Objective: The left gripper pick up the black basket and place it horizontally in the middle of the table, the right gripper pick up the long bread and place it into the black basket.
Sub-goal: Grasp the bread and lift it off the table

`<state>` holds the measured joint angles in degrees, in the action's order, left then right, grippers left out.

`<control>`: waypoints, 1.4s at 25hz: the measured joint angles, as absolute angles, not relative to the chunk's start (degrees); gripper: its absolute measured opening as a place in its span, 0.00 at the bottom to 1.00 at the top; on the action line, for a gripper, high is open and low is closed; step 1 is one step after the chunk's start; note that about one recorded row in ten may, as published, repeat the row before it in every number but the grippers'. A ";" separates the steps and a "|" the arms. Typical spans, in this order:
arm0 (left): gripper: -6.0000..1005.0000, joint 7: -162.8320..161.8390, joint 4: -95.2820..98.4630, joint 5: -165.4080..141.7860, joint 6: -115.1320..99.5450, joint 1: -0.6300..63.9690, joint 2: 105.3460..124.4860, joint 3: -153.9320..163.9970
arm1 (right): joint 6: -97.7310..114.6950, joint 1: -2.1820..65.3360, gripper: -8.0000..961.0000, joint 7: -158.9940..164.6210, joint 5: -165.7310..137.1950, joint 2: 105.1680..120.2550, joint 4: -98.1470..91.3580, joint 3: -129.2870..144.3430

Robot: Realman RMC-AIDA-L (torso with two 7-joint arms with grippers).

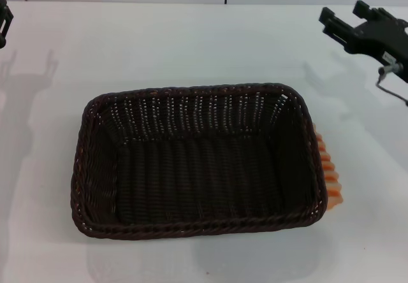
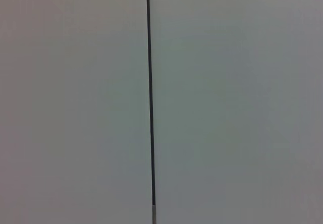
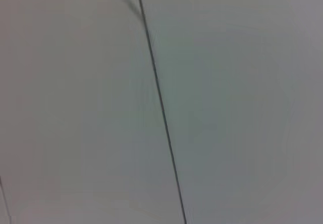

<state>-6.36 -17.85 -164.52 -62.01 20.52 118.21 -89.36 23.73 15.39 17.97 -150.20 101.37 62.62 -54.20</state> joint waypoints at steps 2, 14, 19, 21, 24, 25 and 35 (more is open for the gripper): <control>0.76 -6.35 -17.79 -164.53 -61.82 20.62 118.20 -89.56 | 9.14 11.80 0.77 17.78 -157.94 103.10 74.37 -61.68; 0.76 -6.33 -15.46 -164.54 -61.29 22.09 118.22 -91.84 | -44.59 6.69 0.77 3.11 -157.82 116.43 104.77 -83.24; 0.76 -6.32 -15.46 -164.54 -61.01 22.18 118.13 -92.77 | -58.11 6.75 0.77 -2.65 -153.41 118.61 108.80 -88.03; 0.76 -6.23 -15.46 -164.53 -60.97 22.17 118.11 -93.48 | -63.06 6.82 0.77 -2.91 -152.37 118.67 109.88 -89.95; 0.76 -6.30 -15.40 -164.53 -60.83 22.05 118.14 -94.24 | -68.98 6.75 0.77 -2.98 -152.41 118.77 110.67 -91.91; 0.76 -6.36 -15.39 -164.53 -60.69 22.00 118.13 -94.39 | -70.83 6.85 0.77 -3.00 -152.47 118.77 110.81 -92.55; 0.76 -5.93 -14.94 -164.55 -60.25 22.45 118.12 -95.08 | -73.91 8.39 0.77 -3.37 -152.38 118.90 104.51 -92.60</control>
<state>-5.93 -14.94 -164.55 -60.25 22.45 118.12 -95.08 -73.91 8.39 -3.37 -152.38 118.90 104.51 -92.60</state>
